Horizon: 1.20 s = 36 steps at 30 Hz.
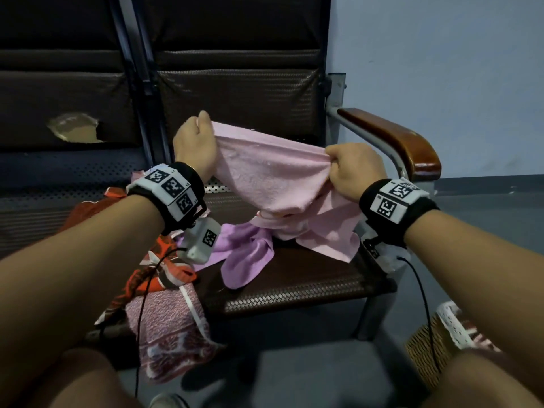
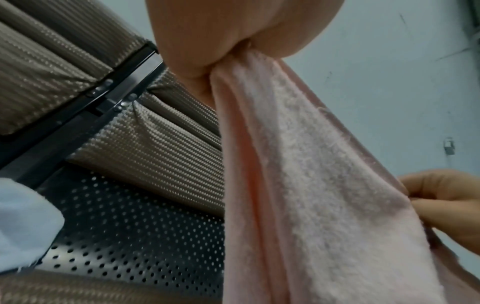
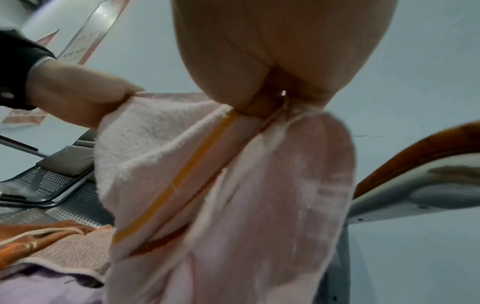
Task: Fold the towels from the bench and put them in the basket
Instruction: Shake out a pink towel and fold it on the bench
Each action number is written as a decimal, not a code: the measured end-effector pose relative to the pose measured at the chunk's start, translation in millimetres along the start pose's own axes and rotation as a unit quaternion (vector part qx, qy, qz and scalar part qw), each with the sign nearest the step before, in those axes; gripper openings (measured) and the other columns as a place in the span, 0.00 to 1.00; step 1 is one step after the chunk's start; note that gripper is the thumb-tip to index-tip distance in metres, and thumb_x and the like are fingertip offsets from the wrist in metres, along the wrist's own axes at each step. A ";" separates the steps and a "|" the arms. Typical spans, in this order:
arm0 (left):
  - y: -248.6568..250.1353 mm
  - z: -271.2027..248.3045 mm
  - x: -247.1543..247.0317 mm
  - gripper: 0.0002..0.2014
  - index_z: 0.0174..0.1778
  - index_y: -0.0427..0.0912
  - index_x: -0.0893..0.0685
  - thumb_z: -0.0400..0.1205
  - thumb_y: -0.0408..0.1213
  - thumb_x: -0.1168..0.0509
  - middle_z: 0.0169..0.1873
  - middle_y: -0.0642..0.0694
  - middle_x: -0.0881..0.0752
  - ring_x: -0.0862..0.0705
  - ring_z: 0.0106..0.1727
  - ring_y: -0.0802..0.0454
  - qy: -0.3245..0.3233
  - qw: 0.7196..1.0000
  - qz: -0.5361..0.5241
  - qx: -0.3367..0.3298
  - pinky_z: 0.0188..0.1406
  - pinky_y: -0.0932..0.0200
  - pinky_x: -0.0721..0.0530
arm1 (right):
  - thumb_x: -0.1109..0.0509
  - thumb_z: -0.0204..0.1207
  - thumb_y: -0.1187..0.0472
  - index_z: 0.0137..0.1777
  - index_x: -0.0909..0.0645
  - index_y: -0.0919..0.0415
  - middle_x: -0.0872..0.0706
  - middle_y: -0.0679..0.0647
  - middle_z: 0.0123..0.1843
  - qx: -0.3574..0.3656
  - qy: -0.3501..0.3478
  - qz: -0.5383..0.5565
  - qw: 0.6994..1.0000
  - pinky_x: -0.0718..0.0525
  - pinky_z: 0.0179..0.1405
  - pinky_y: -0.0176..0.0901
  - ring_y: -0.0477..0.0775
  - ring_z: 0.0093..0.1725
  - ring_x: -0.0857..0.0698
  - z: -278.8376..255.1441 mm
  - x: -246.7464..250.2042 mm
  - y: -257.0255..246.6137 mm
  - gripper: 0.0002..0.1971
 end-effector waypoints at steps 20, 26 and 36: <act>60.2 57.1 41.6 0.05 0.34 0.42 0.11 0.74 0.38 0.25 0.32 0.51 0.13 0.17 0.32 0.59 -0.103 0.983 -0.131 -0.073 0.30 0.61 0.20 | 0.41 0.85 0.41 0.46 0.29 0.54 0.16 0.63 0.42 0.041 0.053 -0.003 0.998 0.31 0.36 0.51 0.68 0.42 0.18 63.5 71.7 1.3 0.16; 62.0 69.5 40.6 0.24 0.23 0.48 0.32 0.79 0.58 0.36 0.16 0.60 0.34 0.35 0.20 0.64 -0.026 0.995 -0.070 -0.067 0.20 0.65 0.37 | 0.35 0.83 0.40 0.31 0.28 0.55 0.24 0.47 0.28 0.033 0.032 0.078 0.996 0.35 0.36 0.47 0.58 0.36 0.25 75.5 81.1 -0.4 0.23; 74.3 3.3 -19.3 0.24 0.35 0.31 0.13 0.80 0.52 0.34 0.31 0.43 0.23 0.25 0.35 0.50 -0.119 0.964 -0.231 0.049 0.35 0.51 0.27 | 0.40 0.84 0.54 0.41 0.23 0.57 0.18 0.58 0.39 -0.235 -0.075 0.403 0.881 0.19 0.38 0.44 0.57 0.35 0.19 68.8 40.4 -15.9 0.12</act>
Point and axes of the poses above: each hand's wrist, its own z-axis towards the middle knuckle, its own x-axis out of the back of the hand, y = z × x, the point moved 5 cm from there along z, towards the middle knuckle
